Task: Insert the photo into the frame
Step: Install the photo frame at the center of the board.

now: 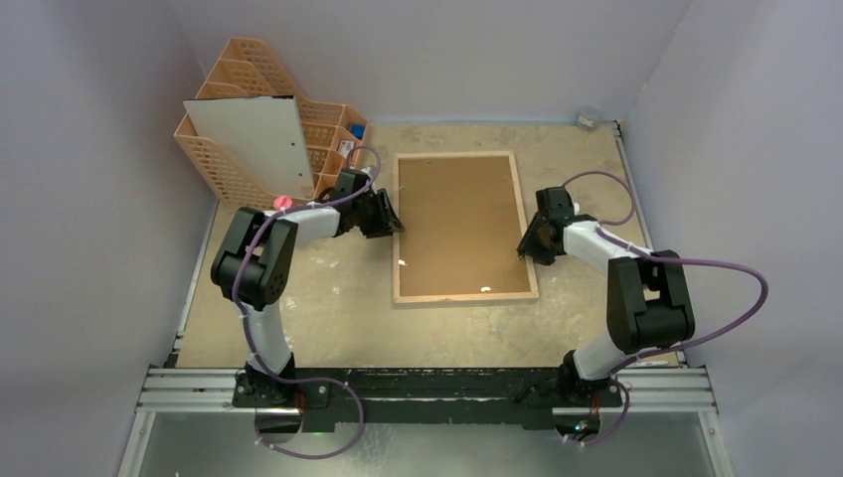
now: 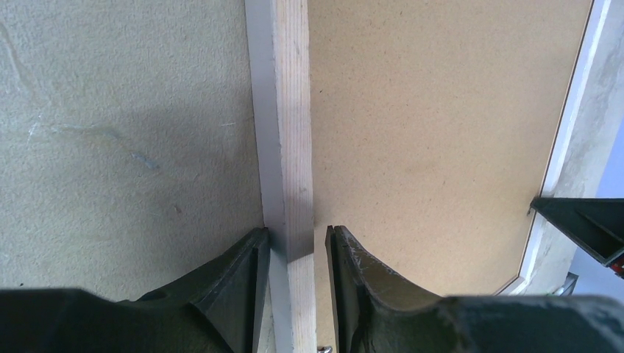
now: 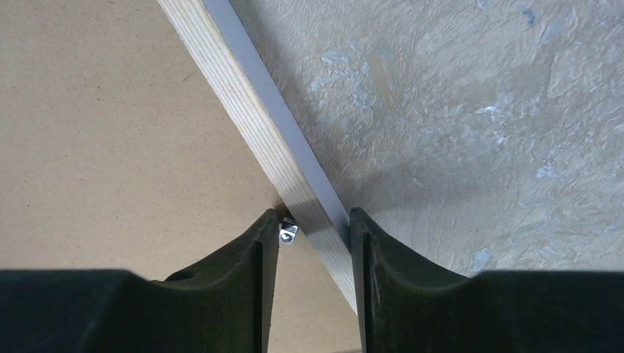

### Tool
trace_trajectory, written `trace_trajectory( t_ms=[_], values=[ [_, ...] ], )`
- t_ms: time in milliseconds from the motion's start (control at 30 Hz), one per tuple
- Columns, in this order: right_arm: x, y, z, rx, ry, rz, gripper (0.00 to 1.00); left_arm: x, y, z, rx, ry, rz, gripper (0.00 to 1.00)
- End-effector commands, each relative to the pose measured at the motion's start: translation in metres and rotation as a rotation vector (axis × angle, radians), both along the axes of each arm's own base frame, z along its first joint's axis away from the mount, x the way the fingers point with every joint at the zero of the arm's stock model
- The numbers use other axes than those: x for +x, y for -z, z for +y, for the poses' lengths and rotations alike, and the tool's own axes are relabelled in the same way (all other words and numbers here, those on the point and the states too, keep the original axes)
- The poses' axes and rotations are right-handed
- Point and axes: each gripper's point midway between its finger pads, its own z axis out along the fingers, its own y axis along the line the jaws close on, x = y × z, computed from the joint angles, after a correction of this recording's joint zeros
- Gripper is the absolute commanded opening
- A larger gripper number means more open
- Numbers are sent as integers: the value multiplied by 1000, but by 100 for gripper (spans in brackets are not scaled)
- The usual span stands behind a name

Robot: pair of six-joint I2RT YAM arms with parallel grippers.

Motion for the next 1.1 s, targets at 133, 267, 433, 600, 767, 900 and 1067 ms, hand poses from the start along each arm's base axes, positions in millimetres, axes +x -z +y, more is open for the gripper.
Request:
trace_trajectory(
  t_ms=[133,267,433,600,767,900,1067],
  values=[
    [-28,20,2,3,-33,90,24,-5,-3,-20,-52,61,-9,37],
    [-27,15,6,32,-56,64,21,-4,-4,-20,-54,56,-11,37],
    [-25,8,6,59,-52,37,17,-4,-5,-20,-61,43,-9,37],
    [-14,-3,1,42,-33,-4,41,-4,-6,-20,-64,38,-12,37],
    [17,-30,-7,-7,-7,-92,64,0,-13,-19,-58,30,-28,41],
    [57,-54,-8,-41,-24,-190,70,2,-17,-19,-53,30,-34,44],
    [121,-67,-3,-81,-82,-257,71,5,-20,-18,-34,34,-42,47]
  ],
)
